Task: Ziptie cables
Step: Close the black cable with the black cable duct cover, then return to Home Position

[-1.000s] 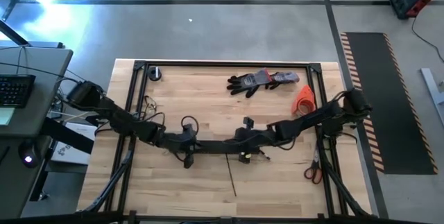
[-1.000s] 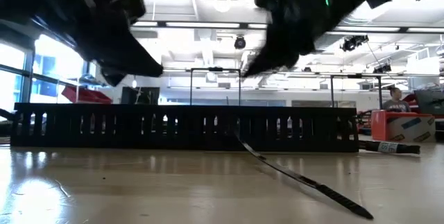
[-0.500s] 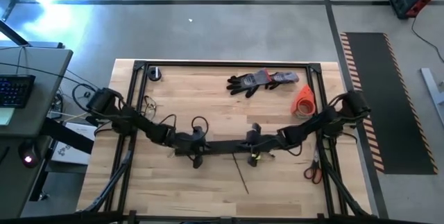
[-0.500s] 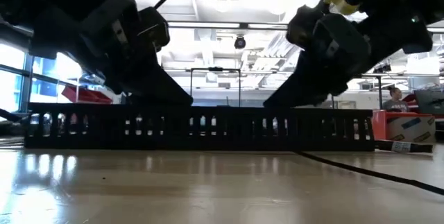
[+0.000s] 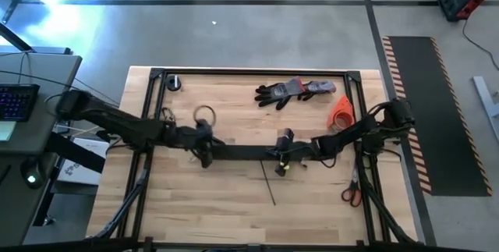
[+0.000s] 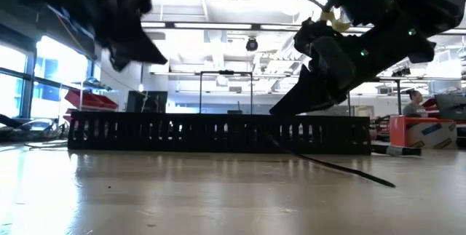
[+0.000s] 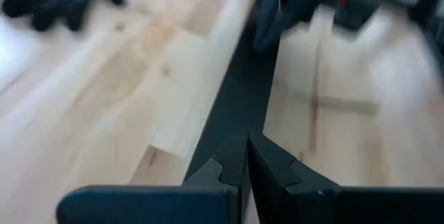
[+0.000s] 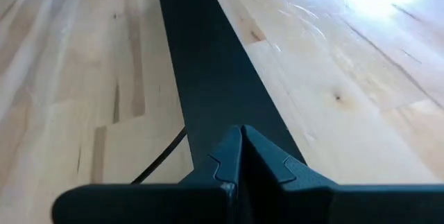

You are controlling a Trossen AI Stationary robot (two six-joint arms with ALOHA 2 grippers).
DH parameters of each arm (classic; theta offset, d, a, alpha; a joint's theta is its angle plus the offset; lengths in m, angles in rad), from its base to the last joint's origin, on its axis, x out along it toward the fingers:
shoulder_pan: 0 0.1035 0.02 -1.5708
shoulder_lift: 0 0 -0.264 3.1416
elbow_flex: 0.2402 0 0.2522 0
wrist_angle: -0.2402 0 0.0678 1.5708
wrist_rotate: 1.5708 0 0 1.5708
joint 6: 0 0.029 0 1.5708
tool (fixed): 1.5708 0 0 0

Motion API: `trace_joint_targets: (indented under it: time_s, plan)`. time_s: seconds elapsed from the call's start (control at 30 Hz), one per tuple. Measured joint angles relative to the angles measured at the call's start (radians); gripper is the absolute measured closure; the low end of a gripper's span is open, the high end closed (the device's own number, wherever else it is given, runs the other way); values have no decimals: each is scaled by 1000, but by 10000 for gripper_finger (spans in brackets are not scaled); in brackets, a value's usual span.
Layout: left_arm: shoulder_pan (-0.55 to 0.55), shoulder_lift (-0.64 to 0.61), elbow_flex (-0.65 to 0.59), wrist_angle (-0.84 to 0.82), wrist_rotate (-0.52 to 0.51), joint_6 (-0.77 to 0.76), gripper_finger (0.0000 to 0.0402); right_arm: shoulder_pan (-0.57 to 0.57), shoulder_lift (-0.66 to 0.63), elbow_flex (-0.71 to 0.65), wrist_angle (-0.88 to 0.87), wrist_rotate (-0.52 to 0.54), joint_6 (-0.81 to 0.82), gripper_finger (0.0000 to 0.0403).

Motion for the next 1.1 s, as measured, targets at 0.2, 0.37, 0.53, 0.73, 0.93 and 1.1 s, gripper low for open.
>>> trace_joint_targets:
  time_s: [0.2,0.37,0.53,0.73,0.93,1.1]
  plan:
    - [10,-268,0,-96,-39,-76,402,-19,-190,-4,-56,-119,-118,403]
    - [9,-497,2,-237,-117,-35,402,-19,-467,-3,-342,-163,-222,403]
    - [9,-650,-12,-335,-176,-29,402,-19,-739,-140,-296,-190,-253,403]
    - [9,-794,-141,-287,-189,-56,402,-15,-1011,-436,-23,-206,-158,403]
    - [12,-975,-270,-259,-198,-33,402,-18,-1142,-562,9,-188,-90,403]
    - [37,-1144,-338,-321,-217,-15,402,-30,-1150,-564,-2,-230,-91,403]
